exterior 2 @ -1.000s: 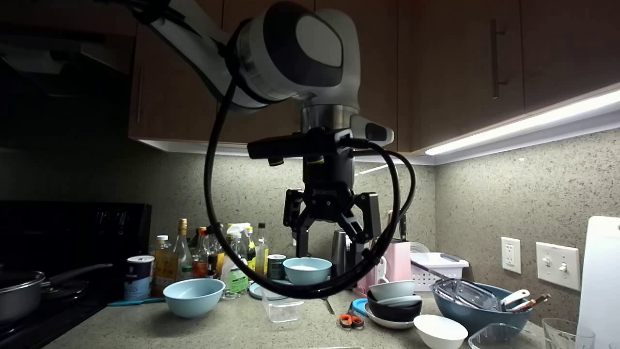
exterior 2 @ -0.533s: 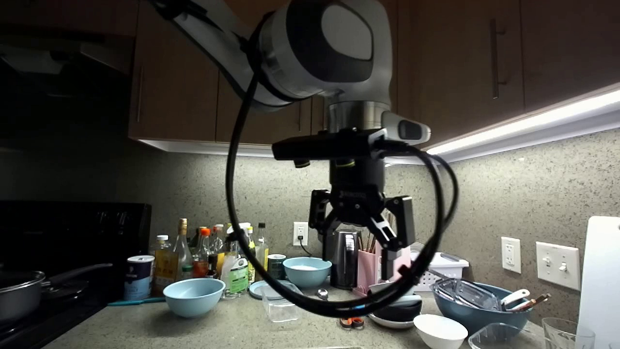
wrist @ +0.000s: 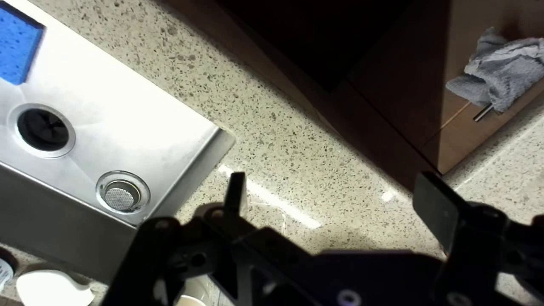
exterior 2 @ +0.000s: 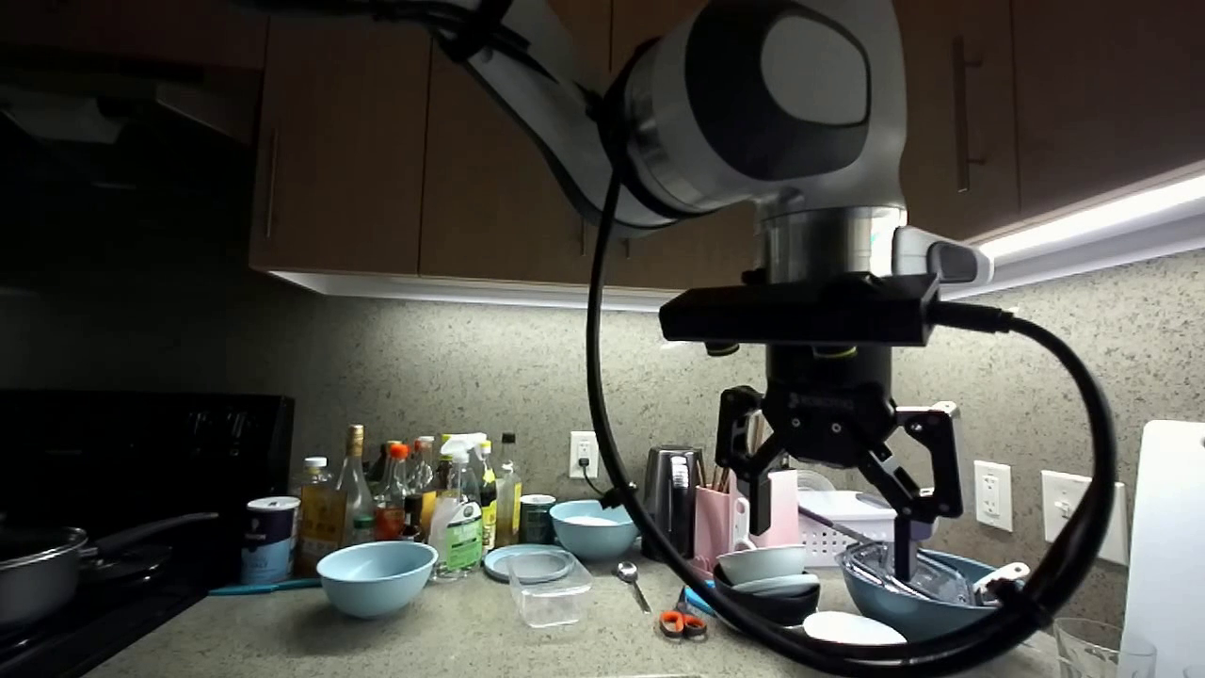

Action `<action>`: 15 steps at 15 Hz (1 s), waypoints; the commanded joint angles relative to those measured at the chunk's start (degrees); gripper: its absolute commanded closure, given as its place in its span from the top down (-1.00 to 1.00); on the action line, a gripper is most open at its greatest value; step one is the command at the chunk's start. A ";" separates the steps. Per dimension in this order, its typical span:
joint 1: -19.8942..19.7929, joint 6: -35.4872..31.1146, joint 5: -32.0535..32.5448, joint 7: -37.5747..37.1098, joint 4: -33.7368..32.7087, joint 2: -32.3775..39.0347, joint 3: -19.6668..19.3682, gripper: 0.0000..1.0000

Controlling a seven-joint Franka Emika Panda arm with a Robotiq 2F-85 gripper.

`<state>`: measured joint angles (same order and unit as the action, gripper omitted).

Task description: Remove one stick from the clear lunchbox on the right and put it in the clear lunchbox on the left

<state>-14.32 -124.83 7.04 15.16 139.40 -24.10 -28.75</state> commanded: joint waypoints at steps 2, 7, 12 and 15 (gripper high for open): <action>-1.92 -0.02 -1.11 0.84 -0.20 0.72 1.89 1.00; -0.26 -4.16 -1.70 6.17 -4.19 8.86 0.29 1.00; -0.27 -3.92 -8.08 16.13 -10.60 18.80 -0.73 1.00; -1.68 -3.02 -10.53 20.09 -14.60 24.13 0.53 1.00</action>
<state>-14.26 -128.56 -0.22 29.92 129.35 -5.70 -29.47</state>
